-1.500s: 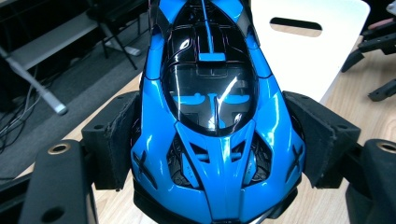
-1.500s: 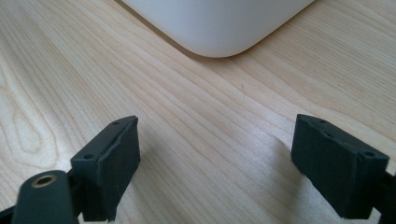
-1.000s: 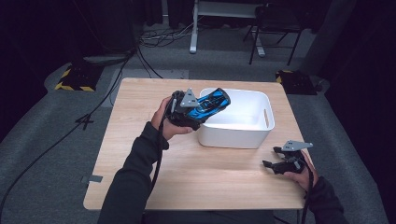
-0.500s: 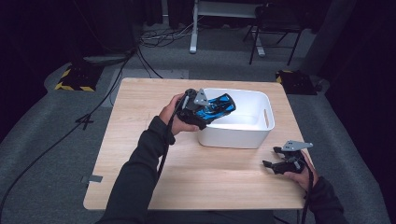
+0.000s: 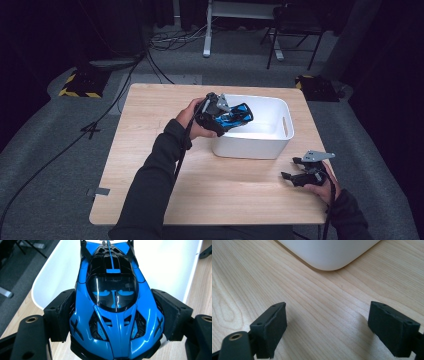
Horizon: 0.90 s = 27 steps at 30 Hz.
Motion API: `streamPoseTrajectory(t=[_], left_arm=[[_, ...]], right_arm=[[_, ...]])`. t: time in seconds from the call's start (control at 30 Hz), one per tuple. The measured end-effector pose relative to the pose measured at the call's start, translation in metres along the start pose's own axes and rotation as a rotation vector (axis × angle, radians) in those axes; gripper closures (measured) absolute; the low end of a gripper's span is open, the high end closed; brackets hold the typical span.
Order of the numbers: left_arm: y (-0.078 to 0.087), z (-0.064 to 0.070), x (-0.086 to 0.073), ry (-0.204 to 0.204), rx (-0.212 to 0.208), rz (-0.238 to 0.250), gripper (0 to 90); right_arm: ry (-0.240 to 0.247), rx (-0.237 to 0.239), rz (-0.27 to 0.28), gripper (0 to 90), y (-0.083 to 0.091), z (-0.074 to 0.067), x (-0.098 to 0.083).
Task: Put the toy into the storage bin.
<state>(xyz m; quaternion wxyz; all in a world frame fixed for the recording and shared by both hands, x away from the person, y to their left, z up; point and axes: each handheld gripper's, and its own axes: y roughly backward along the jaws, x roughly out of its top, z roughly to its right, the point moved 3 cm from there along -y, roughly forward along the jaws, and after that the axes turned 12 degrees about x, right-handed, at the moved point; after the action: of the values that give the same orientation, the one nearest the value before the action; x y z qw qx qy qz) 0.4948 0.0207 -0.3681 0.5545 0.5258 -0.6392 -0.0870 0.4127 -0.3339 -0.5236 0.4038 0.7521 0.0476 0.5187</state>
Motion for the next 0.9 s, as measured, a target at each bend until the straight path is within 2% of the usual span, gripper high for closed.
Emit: streamPoseTrajectory(t=[0.03,0.07,0.13,0.17,0.23,0.47,0.5,0.53,0.73,0.8,0.9], left_arm=[[-0.001,-0.002,0.001,-0.006,-0.013,-0.013,24.4],[-0.003,-0.002,0.002,0.011,-0.018,-0.005,24.4],[-0.004,-0.005,0.004,-0.018,-0.025,-0.029,24.4],[-0.006,-0.005,0.006,-0.007,-0.018,-0.029,24.4],[-0.008,-0.006,0.008,-0.035,-0.017,-0.052,24.4],[-0.018,-0.004,0.013,-0.065,-0.047,-0.087,24.4],[-0.018,-0.003,0.012,-0.064,-0.054,-0.106,24.4],[-0.020,-0.004,0.013,-0.078,-0.048,-0.100,24.4],[-0.024,-0.006,0.010,-0.099,-0.046,-0.155,24.4],[-0.025,-0.008,0.010,-0.120,-0.058,-0.184,24.4],[-0.026,-0.008,0.009,-0.109,-0.074,-0.222,24.3]], right_arm=[[0.000,0.000,-0.001,15.6,0.000,0.000,0.000],[0.000,0.000,0.000,15.6,0.000,0.000,0.000],[0.000,0.000,0.000,15.6,0.000,0.000,0.000],[0.000,0.000,0.000,15.6,0.000,0.000,0.000],[0.000,0.000,0.000,15.6,0.000,0.000,0.000],[0.000,0.000,0.000,15.6,0.000,0.000,0.000],[0.000,0.000,0.000,15.6,0.000,0.000,0.000],[0.000,0.000,0.000,15.6,0.000,0.000,0.000],[0.000,0.000,0.000,15.6,0.000,0.000,0.000],[0.001,0.000,-0.001,15.6,0.000,0.000,0.000],[0.000,0.000,-0.001,15.6,0.000,0.000,0.000]])
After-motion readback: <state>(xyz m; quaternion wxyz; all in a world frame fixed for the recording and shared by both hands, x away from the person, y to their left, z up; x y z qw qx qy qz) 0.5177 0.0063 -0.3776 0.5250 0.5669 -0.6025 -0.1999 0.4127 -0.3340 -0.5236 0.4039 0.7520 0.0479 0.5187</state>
